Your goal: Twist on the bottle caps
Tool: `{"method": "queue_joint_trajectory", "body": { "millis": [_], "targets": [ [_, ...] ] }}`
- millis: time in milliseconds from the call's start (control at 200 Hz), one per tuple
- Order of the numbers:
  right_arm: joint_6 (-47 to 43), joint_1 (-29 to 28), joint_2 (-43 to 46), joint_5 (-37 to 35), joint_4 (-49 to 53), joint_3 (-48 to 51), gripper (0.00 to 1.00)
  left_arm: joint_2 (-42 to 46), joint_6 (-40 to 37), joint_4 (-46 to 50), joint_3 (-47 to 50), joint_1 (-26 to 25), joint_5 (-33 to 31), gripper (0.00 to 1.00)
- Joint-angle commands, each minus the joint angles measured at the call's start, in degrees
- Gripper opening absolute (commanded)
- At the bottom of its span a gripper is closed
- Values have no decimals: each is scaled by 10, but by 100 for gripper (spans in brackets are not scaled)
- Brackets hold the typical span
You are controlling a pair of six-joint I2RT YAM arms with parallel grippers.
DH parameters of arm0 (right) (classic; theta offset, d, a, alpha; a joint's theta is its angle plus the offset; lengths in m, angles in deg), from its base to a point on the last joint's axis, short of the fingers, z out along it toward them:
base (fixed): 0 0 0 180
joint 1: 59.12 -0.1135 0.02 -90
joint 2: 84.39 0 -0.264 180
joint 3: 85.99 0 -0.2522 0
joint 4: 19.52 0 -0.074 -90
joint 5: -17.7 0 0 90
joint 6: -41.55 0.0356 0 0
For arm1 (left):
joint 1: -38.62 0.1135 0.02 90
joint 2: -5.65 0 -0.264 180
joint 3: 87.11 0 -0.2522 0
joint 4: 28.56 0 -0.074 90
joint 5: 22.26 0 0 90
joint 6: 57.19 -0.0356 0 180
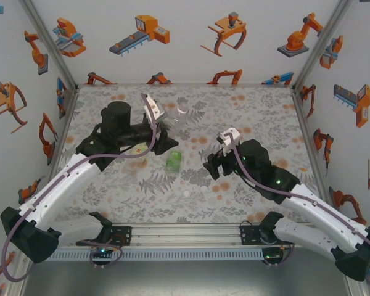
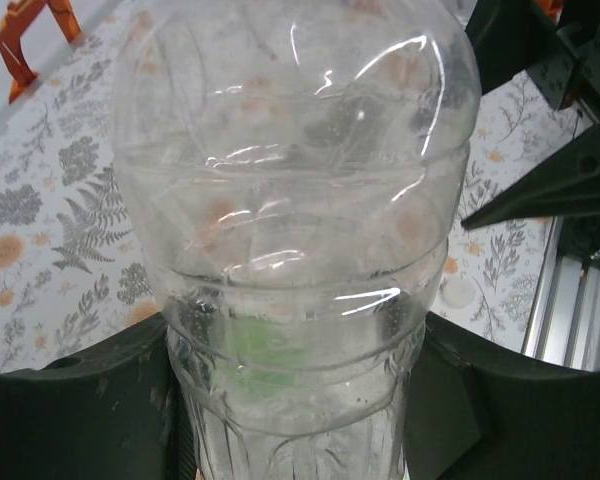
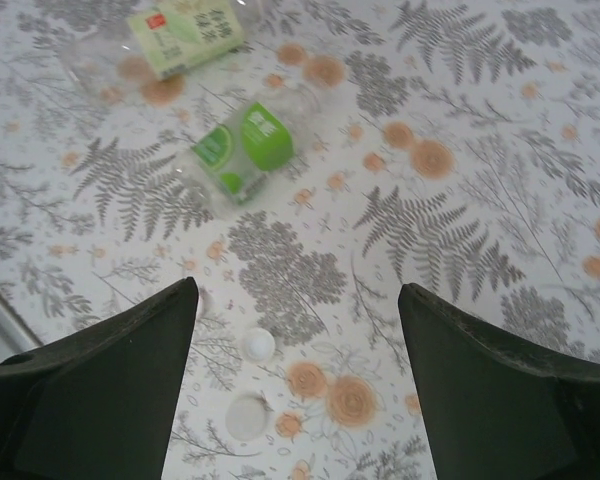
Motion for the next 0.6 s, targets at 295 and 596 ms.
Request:
{"method": "queue_joint_trajectory", "body": {
  "millis": [295,596],
  "targets": [
    [30,1,12,-11,115,43,75,7,38,-30,26,-2,-29,20],
    [63,1,-32,33,115,32,73,13,44,-52,52,-2,-26,19]
  ]
}}
